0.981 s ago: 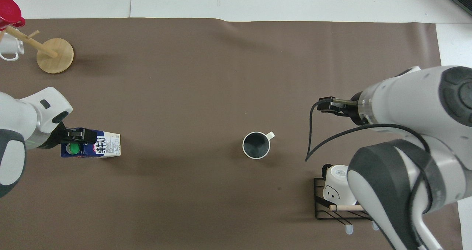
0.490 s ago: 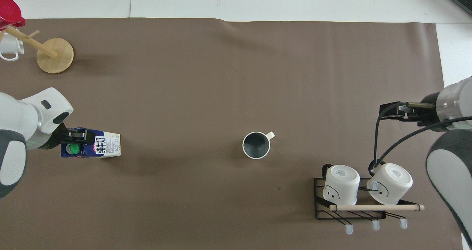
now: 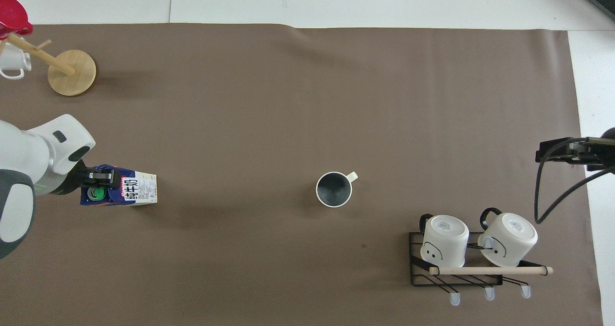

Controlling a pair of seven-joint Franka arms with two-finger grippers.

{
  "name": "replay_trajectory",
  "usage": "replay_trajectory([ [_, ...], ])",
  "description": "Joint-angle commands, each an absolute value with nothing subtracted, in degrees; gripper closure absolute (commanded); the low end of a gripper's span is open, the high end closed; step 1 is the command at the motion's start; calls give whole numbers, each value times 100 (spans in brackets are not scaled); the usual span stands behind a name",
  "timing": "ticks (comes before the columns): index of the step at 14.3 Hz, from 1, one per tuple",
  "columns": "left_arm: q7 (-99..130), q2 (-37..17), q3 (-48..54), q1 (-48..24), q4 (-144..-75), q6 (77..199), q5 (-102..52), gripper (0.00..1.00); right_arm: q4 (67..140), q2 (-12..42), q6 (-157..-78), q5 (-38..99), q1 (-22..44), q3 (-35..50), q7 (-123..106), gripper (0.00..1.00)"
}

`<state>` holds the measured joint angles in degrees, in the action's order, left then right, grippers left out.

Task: Place cup and milk on table
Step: 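Carry the milk carton toward the mug with the left gripper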

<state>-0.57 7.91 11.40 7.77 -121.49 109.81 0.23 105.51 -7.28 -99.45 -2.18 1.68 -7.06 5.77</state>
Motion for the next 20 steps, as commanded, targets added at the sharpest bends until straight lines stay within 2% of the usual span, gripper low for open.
replay_trajectory([
  [1,-62,914,1116,773,-12270,11048,-9,46,9968,-703,-9432,-105,105,-633,431,0],
  [6,192,940,1177,730,-12068,10846,-148,47,9055,-651,-8765,-193,167,-580,326,0],
  [9,596,975,1195,432,-11875,10680,-193,47,8185,-203,-8008,-184,132,-580,237,0],
  [12,1325,975,1195,-217,-11611,10495,-193,47,8550,-351,-8506,-97,167,-589,220,0],
  [16,2371,871,1204,-1053,-11295,10591,-193,49,8938,-562,-8561,-79,220,-580,264,0],
  [20,2540,651,1222,-1301,-10899,10591,-447,52,8930,-536,-8587,-88,492,-554,246,0],
])
